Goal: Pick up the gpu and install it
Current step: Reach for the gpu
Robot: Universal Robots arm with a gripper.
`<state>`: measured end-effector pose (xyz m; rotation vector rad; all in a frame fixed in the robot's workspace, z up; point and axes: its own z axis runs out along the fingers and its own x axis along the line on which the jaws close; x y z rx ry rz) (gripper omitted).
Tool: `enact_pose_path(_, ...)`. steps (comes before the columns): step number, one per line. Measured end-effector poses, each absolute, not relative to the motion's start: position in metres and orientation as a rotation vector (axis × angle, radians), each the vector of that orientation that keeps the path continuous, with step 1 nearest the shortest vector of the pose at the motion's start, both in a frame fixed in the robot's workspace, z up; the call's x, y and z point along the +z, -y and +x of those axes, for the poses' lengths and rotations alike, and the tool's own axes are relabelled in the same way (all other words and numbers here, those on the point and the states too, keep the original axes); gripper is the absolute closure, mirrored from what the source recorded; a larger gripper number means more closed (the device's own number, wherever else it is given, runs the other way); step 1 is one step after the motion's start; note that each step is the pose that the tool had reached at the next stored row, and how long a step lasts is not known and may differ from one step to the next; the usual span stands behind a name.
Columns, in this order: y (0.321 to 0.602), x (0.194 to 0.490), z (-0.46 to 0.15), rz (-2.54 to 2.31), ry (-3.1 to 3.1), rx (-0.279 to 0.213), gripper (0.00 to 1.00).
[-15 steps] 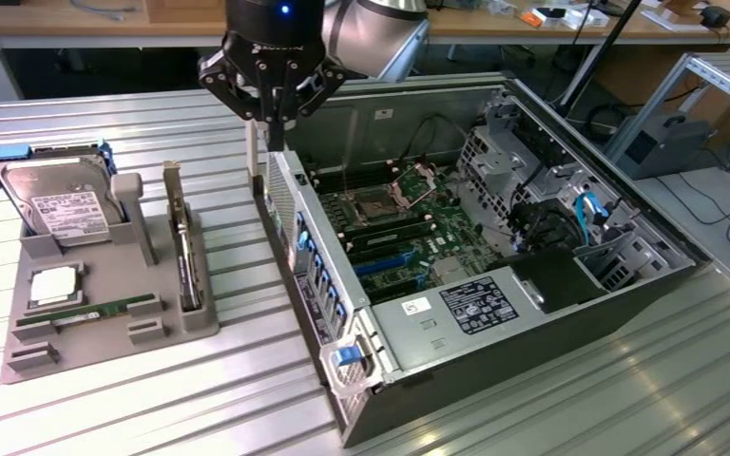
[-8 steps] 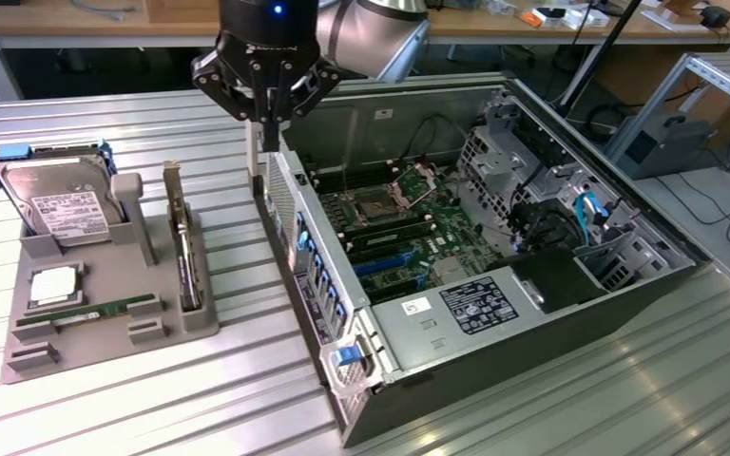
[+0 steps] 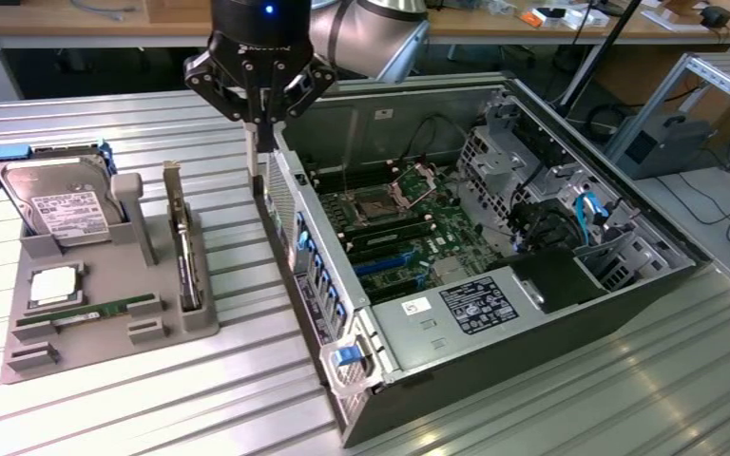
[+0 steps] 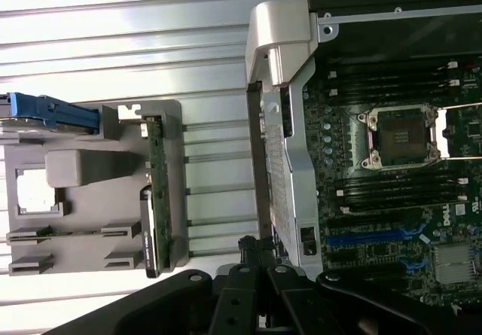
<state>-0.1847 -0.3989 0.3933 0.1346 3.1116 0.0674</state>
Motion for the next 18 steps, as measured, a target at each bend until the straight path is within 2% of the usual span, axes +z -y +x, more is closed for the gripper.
enact_pose_path(18, 0.399, 0.393, -0.207, 0.135, -3.112, 0.067, 0.89)
